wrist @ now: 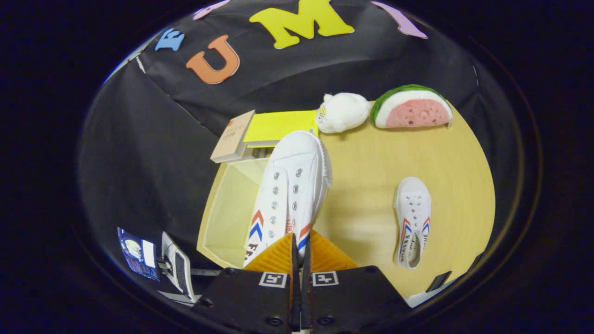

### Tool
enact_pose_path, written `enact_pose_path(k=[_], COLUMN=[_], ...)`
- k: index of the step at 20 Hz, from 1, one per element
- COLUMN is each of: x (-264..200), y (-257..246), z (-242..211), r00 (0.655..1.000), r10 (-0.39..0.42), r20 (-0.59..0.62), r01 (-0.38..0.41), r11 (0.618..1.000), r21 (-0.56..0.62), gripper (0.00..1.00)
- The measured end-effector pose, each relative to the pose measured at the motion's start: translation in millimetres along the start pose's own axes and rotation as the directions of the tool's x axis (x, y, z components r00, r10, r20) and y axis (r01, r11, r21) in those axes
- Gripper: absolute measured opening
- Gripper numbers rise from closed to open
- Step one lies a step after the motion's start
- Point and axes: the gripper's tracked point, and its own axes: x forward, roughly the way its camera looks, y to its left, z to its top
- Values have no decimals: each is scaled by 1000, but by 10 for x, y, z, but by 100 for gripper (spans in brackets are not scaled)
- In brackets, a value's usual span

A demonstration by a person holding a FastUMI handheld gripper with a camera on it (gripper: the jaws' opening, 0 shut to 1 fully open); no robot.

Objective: Open the storage box then place both shoes into the box .Put the left shoe in first, then the right shoe, with the right side of both shoes facing outward in a uniform manner.

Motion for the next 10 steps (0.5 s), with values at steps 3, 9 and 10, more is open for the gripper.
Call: enact_pose_path(k=[3,9,10], x=[200,1005,1144], y=[516,991,1008], z=[-23,-54,-95], r00=[999,996,996], r10=[14,-1,-13], r20=[-34,-87,-91], r01=[-17,-1,12], r11=[998,1000,1000], r21=[-62,-31,-17], gripper=[6,6,6])
